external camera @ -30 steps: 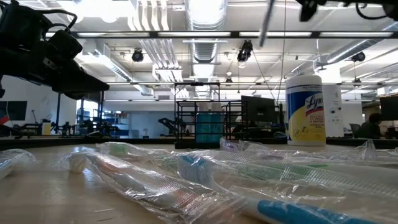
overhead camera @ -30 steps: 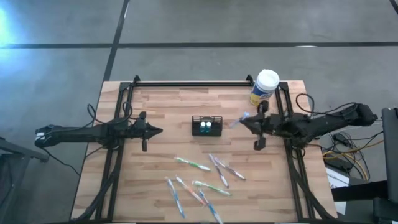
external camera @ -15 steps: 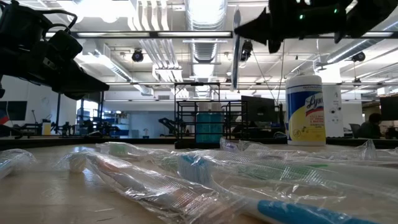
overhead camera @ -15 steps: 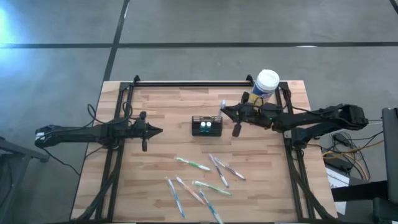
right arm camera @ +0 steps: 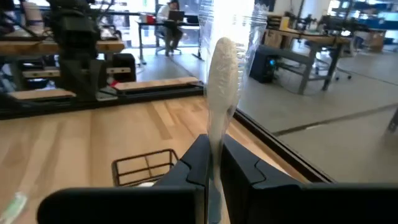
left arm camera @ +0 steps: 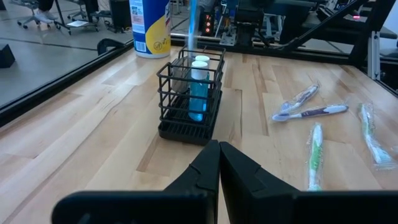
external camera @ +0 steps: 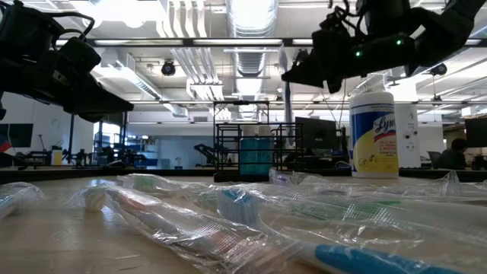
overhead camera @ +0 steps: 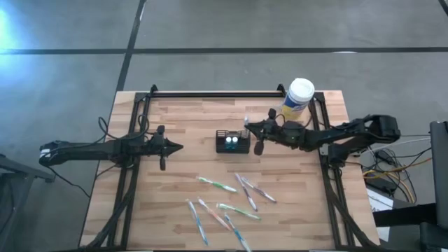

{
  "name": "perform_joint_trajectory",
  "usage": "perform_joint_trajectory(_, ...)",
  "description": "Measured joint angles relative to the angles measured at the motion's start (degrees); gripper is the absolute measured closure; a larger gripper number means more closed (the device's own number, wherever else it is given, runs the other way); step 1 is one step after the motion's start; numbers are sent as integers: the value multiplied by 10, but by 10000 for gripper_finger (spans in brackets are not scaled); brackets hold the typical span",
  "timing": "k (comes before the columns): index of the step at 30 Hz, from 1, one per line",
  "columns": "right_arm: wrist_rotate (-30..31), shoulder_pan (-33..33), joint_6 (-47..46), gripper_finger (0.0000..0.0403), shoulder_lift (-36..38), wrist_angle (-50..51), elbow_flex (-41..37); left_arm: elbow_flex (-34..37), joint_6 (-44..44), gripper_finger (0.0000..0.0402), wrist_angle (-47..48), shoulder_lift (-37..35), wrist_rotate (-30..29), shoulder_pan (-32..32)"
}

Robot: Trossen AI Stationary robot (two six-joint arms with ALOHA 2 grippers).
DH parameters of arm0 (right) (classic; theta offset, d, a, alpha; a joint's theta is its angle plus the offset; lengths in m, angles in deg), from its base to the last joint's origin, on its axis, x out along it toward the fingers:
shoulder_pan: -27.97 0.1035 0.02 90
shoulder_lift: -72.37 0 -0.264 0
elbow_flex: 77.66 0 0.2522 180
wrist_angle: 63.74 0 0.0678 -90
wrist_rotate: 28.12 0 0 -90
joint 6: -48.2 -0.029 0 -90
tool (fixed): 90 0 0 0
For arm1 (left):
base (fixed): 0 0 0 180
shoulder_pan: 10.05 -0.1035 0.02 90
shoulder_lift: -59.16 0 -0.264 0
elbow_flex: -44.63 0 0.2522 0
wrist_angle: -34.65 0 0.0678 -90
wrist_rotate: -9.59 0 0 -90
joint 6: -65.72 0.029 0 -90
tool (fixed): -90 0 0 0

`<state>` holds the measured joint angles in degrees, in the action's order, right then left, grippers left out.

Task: Pick & Place toothbrushing station
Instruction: Put the top right blue toothbrush into the black organizer

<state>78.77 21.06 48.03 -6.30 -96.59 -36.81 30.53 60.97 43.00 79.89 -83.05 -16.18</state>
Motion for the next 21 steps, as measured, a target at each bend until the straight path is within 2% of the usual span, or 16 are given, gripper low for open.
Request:
perform_joint_trajectory(12, 44, 14, -26, 385, -108, -72, -1, 0, 0, 387, 5, 0, 0, 0)
perform_joint_trajectory(21, 43, 14, -40, 382, -132, -75, -1, 0, 0, 387, 5, 0, 0, 0)
